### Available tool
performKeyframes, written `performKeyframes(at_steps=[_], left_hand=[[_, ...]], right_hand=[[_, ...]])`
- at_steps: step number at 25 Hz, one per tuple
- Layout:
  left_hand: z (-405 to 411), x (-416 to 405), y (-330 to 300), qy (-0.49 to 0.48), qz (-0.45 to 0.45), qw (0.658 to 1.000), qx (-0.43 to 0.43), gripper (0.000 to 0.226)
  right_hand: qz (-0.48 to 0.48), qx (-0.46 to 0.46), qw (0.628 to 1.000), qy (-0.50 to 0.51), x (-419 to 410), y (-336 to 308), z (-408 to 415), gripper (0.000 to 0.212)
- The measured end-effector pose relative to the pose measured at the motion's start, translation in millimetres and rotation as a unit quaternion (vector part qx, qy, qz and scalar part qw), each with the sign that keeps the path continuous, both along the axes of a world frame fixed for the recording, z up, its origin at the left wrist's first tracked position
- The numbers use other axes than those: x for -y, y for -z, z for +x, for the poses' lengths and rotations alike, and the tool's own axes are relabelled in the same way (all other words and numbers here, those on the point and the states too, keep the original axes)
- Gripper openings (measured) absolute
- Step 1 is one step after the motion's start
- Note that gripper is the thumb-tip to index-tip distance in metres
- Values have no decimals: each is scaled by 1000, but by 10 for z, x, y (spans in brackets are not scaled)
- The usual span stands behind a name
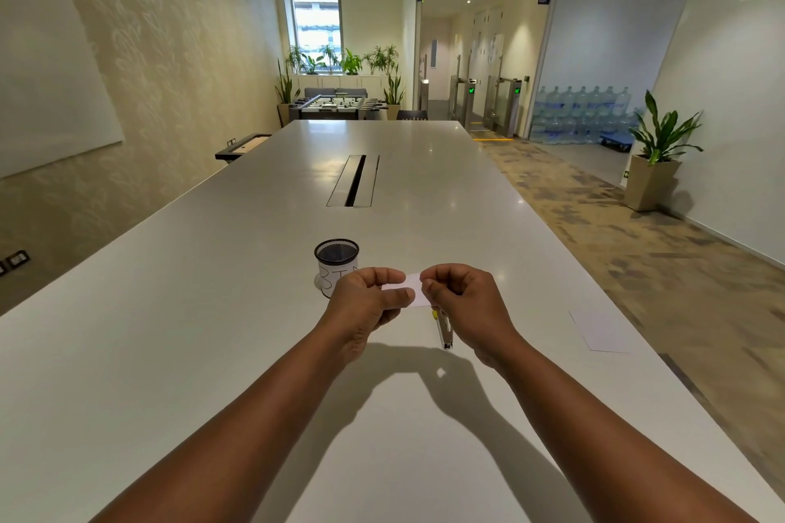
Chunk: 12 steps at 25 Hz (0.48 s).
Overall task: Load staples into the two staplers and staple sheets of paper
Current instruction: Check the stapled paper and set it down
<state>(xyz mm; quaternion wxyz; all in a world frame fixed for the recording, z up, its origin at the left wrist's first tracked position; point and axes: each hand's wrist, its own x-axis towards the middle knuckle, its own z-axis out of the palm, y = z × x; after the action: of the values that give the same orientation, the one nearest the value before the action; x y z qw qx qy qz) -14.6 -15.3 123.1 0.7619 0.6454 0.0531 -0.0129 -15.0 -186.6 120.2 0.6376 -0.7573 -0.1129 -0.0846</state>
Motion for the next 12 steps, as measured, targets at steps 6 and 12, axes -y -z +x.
performKeyframes(at_steps=[6,12], left_hand=[[60,0,32,-26,0,1000,-10,12],[68,-10,61,-2,-8,1000,-2,17]], right_hand=[[-2,-2,1000,-3,-20,6,6,17],[-3,-3,1000,6,-2,16,14,17]])
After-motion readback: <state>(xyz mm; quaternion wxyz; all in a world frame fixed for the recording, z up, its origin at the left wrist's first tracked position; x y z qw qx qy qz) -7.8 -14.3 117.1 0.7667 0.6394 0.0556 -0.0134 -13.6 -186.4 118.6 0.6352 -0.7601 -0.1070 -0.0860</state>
